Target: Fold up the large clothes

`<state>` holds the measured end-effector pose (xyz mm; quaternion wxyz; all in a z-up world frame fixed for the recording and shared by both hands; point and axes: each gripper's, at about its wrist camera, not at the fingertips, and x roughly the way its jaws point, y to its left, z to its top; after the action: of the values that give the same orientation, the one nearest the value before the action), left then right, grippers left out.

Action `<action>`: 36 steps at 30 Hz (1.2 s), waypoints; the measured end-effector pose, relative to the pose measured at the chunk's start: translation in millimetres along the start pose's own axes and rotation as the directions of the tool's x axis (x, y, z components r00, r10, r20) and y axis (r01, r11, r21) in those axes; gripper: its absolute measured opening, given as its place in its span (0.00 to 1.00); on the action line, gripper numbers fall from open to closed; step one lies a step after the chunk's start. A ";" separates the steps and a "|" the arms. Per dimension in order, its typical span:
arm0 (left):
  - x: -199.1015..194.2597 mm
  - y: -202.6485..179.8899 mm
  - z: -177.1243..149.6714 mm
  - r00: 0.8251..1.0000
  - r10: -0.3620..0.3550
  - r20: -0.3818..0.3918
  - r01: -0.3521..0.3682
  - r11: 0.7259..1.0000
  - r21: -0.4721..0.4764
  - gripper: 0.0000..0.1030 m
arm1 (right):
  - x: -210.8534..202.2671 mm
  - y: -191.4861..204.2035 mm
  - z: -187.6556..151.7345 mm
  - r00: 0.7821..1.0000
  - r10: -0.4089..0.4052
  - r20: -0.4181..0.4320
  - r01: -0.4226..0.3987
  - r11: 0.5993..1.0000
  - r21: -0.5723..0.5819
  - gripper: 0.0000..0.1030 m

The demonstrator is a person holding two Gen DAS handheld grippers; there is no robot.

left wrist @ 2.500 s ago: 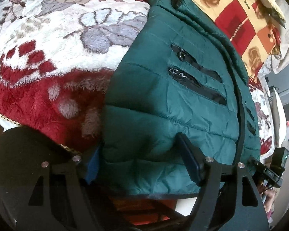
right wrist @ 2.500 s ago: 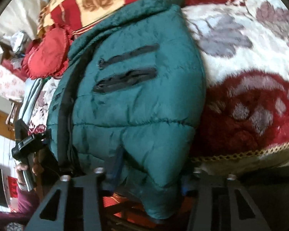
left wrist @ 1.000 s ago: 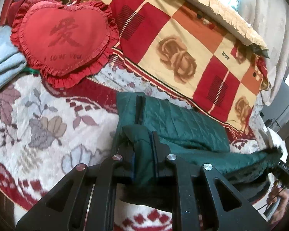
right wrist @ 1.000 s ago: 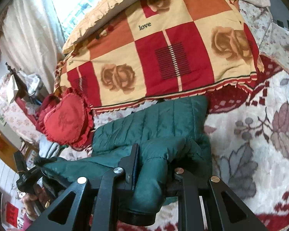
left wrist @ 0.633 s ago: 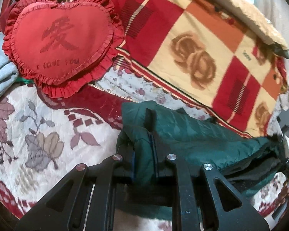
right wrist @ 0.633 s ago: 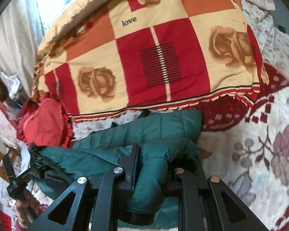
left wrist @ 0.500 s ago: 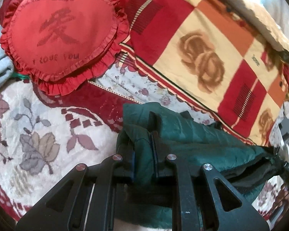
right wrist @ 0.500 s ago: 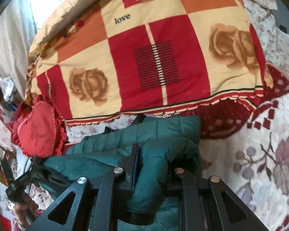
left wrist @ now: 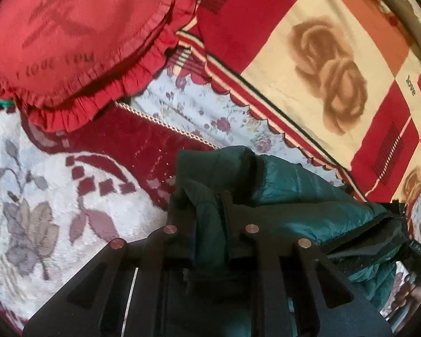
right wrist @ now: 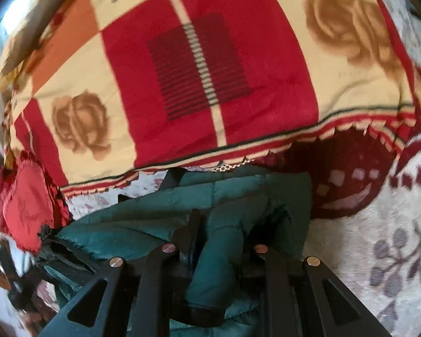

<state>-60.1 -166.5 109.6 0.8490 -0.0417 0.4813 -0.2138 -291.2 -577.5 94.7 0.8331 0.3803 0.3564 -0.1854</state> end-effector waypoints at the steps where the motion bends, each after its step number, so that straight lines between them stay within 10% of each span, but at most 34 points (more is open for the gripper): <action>1: 2.0 2.1 -0.1 1.000 -0.010 0.000 0.010 1.000 -0.011 0.16 | 1.3 -1.5 0.7 1.000 0.018 0.002 -0.018 1.000 0.008 0.24; 17: -30.1 1.2 17.2 0.990 -0.137 0.023 0.137 0.991 0.004 0.24 | -70.7 31.1 8.5 0.982 0.005 0.189 0.020 0.991 -0.131 0.68; 22: -65.3 10.1 22.5 0.964 -0.203 0.169 0.213 0.976 -0.040 0.76 | -90.5 52.0 -11.0 0.979 0.091 0.183 -0.053 0.978 -0.202 0.68; 26: -84.3 6.3 18.8 0.954 -0.234 0.186 0.242 0.970 -0.019 0.76 | -74.1 88.9 -39.0 0.991 0.104 0.088 -0.065 0.929 -0.363 0.68; 36: -30.0 -51.1 -21.9 0.995 -0.030 0.096 0.009 0.977 0.215 0.76 | 18.9 143.5 -61.2 0.999 -0.031 0.022 0.038 0.857 -0.514 0.68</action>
<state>-108.3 -197.7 136.1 0.8691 0.0349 0.4127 -0.2704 -222.9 -439.3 124.9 0.9033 0.1364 0.3941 -0.1009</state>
